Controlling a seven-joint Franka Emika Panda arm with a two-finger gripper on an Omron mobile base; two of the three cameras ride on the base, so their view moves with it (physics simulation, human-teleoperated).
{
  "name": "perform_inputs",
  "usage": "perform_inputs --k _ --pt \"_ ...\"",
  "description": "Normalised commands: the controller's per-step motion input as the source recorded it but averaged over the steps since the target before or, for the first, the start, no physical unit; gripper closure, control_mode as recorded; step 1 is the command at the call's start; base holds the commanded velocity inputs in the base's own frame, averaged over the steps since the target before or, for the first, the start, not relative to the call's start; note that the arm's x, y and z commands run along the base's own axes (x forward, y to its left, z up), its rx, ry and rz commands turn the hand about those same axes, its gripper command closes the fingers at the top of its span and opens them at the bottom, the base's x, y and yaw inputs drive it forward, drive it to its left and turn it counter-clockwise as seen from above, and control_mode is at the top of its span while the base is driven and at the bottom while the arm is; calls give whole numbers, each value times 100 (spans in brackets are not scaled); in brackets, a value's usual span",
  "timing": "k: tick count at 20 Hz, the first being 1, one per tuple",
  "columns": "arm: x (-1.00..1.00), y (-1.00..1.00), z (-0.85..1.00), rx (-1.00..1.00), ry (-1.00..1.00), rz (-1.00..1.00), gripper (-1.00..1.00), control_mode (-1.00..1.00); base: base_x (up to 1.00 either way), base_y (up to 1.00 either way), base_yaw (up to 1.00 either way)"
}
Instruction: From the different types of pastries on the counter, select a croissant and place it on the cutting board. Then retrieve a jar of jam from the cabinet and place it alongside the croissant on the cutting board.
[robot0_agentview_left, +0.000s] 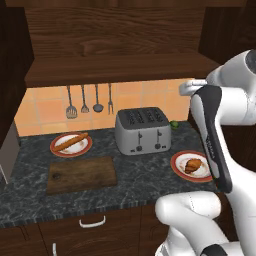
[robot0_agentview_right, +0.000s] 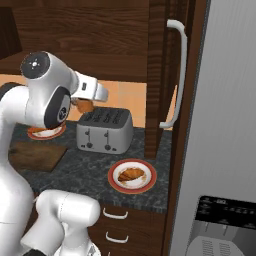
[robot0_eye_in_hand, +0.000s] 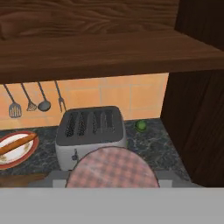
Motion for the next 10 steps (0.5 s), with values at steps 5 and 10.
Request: perform_inputs --k 5,10 --pt "-64 34 -97 0 12 0 100 -100 0 0 0" --pt "-24 46 -100 0 7 0 100 -100 0 0 0"
